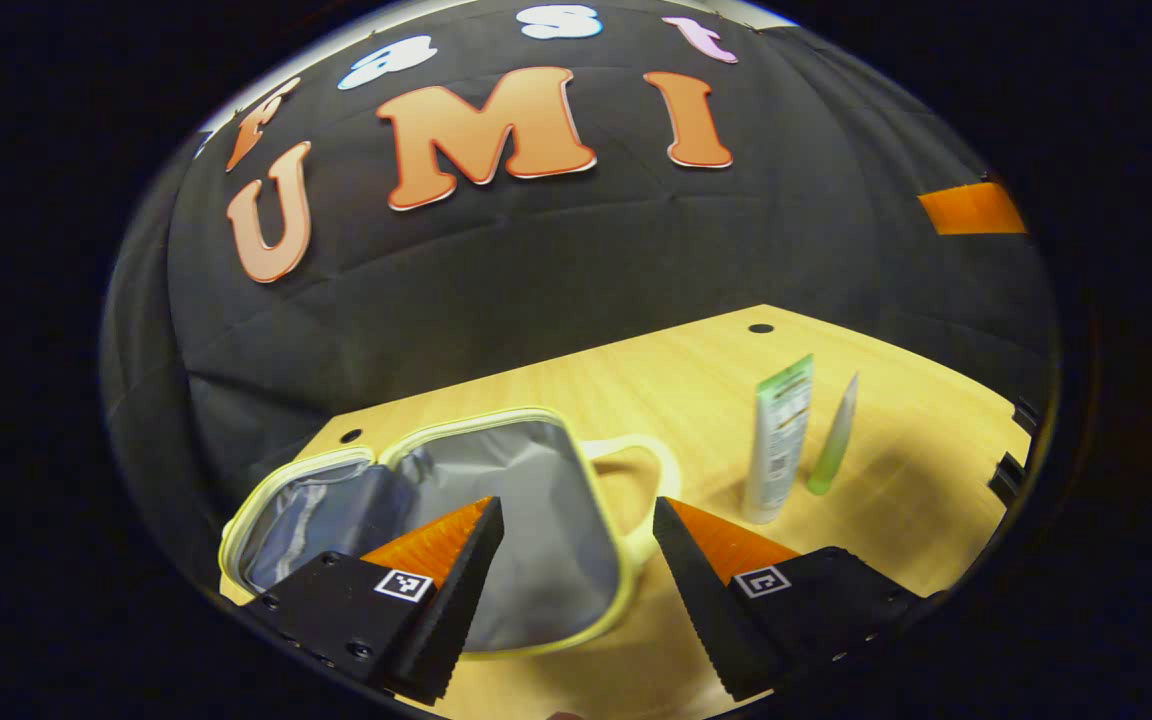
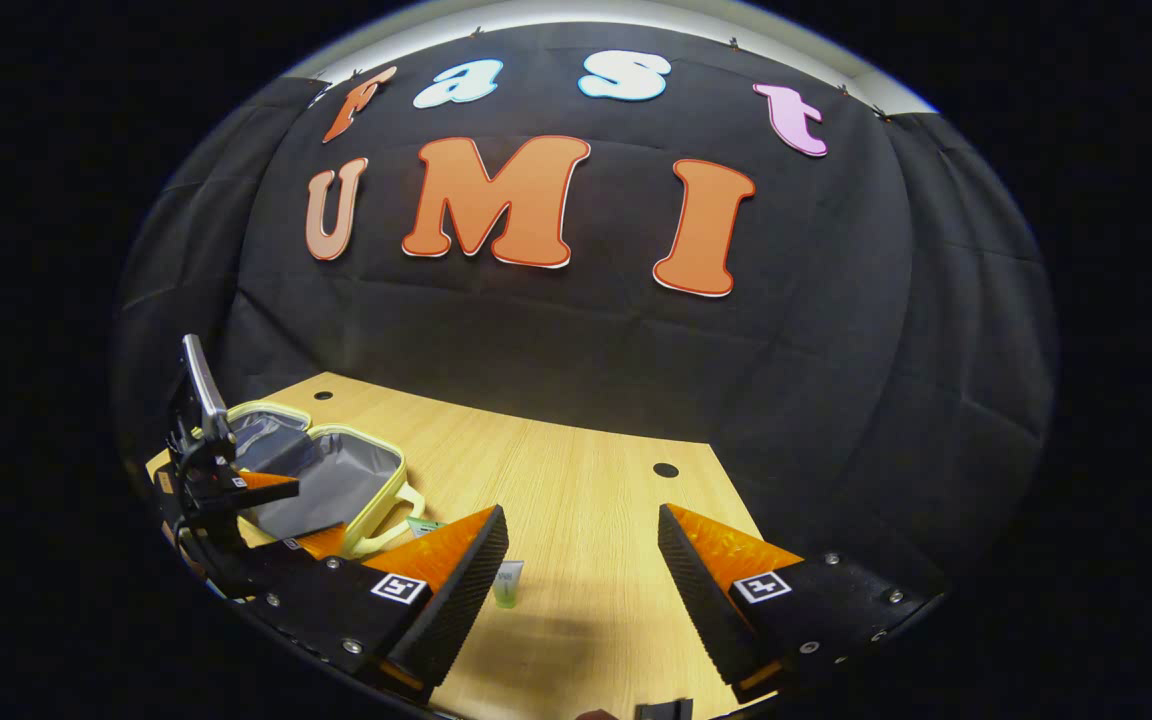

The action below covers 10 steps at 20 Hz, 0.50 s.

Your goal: First open the suitcase, pack the skin care products into it, and then close the suitcase.

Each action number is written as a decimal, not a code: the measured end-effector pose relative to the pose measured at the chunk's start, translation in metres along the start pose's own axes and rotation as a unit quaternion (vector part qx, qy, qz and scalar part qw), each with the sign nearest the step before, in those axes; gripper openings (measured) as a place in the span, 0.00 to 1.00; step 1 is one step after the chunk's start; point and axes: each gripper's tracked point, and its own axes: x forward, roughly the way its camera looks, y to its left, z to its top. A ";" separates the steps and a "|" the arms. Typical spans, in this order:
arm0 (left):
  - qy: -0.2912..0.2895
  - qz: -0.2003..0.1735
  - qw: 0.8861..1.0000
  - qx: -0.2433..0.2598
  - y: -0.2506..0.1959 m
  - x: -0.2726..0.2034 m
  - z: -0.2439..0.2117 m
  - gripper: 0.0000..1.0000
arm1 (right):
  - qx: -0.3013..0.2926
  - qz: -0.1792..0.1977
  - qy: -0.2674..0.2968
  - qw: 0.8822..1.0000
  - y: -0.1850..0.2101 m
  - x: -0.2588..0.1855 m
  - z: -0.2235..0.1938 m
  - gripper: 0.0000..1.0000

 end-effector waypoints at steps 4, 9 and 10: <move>0.012 -0.026 1.000 -0.011 -0.056 0.012 -0.001 0.93 | -0.008 0.029 0.006 1.000 -0.012 0.004 -0.014 0.96; 0.031 -0.045 0.998 -0.023 -0.104 0.032 -0.011 0.94 | -0.011 0.053 0.018 0.998 -0.021 0.011 -0.028 0.96; 0.036 -0.048 0.998 -0.025 -0.113 0.037 -0.015 0.93 | -0.012 0.059 0.023 0.998 -0.022 0.011 -0.033 0.96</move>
